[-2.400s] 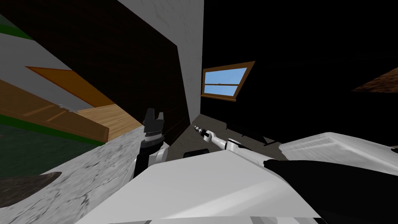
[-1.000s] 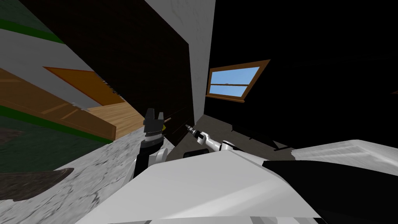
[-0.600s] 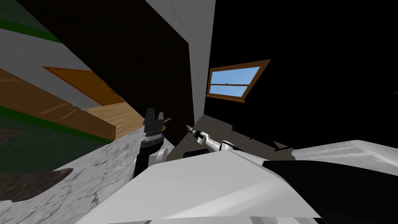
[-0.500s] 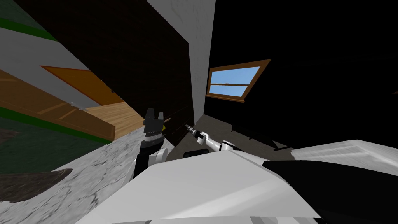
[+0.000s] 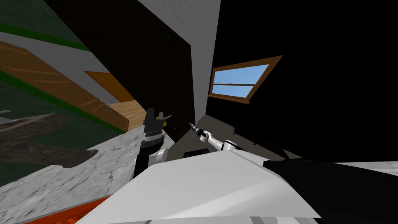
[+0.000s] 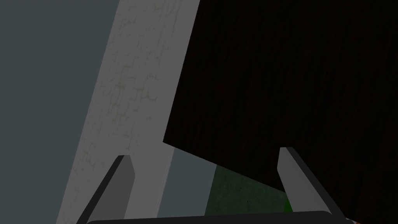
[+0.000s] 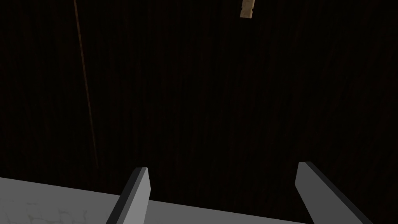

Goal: Pull the door open

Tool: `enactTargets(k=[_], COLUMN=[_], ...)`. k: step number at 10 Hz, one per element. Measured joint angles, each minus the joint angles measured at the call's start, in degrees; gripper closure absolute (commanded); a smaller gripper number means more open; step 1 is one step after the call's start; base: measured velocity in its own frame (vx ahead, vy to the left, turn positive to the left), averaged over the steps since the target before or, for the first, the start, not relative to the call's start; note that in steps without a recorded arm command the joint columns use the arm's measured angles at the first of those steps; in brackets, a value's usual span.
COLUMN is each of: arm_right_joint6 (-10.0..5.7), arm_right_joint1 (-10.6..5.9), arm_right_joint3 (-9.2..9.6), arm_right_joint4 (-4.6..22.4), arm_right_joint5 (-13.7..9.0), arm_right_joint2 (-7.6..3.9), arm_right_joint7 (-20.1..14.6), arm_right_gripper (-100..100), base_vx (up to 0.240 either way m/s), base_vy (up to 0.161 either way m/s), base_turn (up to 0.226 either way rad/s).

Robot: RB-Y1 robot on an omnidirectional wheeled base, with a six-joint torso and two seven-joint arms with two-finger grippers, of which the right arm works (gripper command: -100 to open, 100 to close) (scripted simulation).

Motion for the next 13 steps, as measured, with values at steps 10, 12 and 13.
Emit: enactTargets(k=[10, 12, 13], arm_right_joint6=[0.66, 1.33, 1.55], arm_right_joint1=[3.14, 3.46, 3.97], arm_right_joint3=[-9.64, -11.86, -13.09], arm_right_joint4=[-2.7, -3.4, -3.8], arm_right_joint5=[-4.4, -5.5, -6.0], arm_right_joint2=[-2.43, -2.24, -1.97], arm_right_joint7=[8.6, 10.4, 11.5], arm_right_gripper=[-100, -100, -100], base_vx=[-0.091, -0.071, -0.065], base_vy=[-0.07, -0.03, -0.035], base_turn=[0.212, 0.222, 0.202])
